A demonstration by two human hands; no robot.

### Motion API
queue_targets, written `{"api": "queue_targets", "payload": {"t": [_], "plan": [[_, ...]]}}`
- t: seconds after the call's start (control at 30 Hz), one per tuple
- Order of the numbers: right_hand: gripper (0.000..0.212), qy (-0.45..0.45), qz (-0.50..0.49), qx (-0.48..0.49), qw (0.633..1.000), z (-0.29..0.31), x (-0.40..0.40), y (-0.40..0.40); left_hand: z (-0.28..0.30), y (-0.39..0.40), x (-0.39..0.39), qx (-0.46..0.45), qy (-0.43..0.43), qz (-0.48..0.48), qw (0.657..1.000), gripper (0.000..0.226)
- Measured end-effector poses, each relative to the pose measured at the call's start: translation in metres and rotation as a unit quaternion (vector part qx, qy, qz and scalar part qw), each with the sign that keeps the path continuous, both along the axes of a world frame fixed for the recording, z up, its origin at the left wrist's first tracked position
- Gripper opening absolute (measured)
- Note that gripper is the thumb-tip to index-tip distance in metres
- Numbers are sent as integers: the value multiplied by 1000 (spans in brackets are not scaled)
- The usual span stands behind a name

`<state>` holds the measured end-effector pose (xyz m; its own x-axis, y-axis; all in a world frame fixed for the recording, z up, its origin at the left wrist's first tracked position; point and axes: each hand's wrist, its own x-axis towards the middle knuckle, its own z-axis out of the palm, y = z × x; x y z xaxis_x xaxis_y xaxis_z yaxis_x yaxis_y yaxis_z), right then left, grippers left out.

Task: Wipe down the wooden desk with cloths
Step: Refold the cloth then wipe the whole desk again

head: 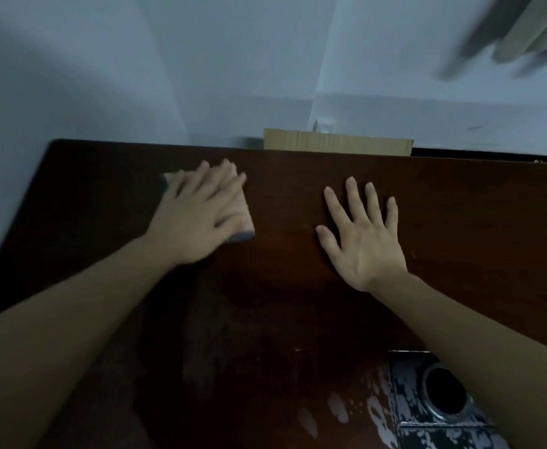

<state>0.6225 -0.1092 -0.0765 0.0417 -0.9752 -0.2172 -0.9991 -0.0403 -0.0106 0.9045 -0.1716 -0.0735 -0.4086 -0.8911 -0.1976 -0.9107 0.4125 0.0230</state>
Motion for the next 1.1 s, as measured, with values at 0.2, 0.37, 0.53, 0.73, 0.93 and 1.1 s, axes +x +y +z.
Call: {"api": "queue_targets", "payload": {"t": [0.2, 0.37, 0.53, 0.73, 0.93, 1.1], "plan": [[77, -7, 1, -2, 1000, 1, 1, 0, -4, -26, -19, -6, 29, 113, 993, 66], [69, 2, -3, 3, 1000, 0, 2, 1, 6, 44, -30, 22, 58, -7, 998, 69], [76, 9, -2, -7, 1000, -1, 2, -1, 2, 94, -16, 36, 39, -146, 988, 72], [77, 0, -2, -3, 1000, -1, 1, 0, 0, 15, -9, 11, 6, 48, 999, 69], [76, -4, -2, -9, 1000, -1, 1, 0, 4, 11, -31, 19, 26, 115, 993, 68], [76, -3, -3, -8, 1000, 0, 1, 0, 11, 84, -30, 51, 76, -54, 994, 71]]}}
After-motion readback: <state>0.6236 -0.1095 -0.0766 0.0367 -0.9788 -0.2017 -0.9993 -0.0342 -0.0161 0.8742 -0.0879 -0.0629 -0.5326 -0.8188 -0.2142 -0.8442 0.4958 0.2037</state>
